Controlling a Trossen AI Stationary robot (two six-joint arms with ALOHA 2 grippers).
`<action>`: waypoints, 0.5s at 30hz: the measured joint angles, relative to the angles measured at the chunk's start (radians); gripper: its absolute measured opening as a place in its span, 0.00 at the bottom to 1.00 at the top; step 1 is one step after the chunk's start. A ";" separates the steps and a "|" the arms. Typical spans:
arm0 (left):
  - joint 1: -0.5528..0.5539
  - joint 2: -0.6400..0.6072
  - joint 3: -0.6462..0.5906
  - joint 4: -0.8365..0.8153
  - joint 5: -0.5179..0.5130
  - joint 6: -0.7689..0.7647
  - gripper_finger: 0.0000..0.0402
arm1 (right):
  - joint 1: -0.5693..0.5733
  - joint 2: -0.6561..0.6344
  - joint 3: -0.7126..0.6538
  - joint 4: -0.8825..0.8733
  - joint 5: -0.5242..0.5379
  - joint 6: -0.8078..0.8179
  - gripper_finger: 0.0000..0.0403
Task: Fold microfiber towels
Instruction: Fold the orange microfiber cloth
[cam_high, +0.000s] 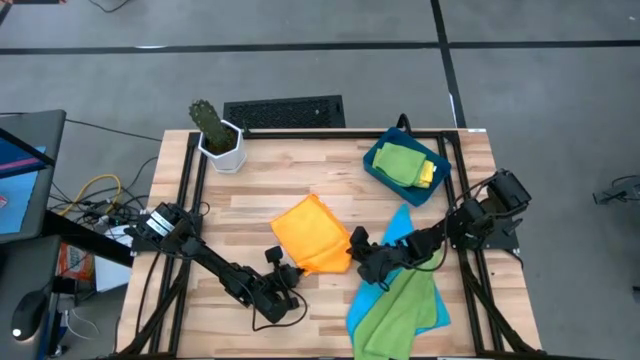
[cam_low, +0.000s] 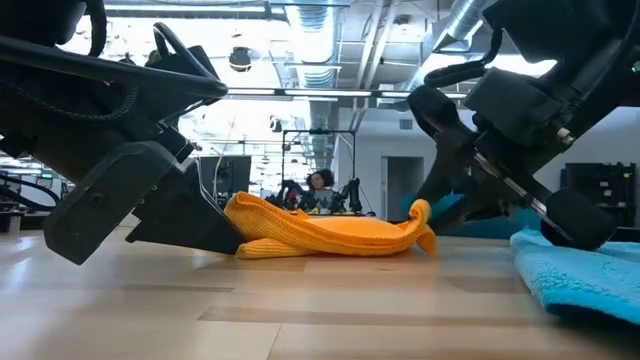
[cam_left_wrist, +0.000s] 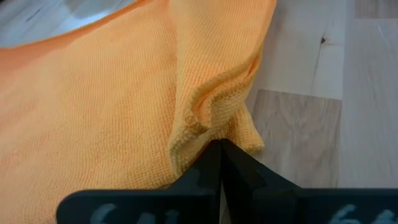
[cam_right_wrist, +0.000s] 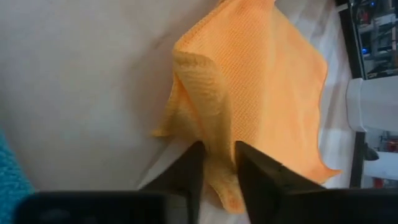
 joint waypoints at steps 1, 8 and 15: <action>0.000 0.000 0.000 0.000 0.000 -0.002 0.00 | 0.000 0.000 0.000 -0.002 -0.010 0.002 0.19; 0.000 0.000 0.000 0.000 0.001 -0.006 0.00 | -0.008 -0.002 0.000 -0.002 -0.062 0.038 0.05; 0.000 0.000 0.000 0.000 0.001 -0.017 0.00 | -0.077 -0.104 0.000 -0.067 -0.335 0.177 0.03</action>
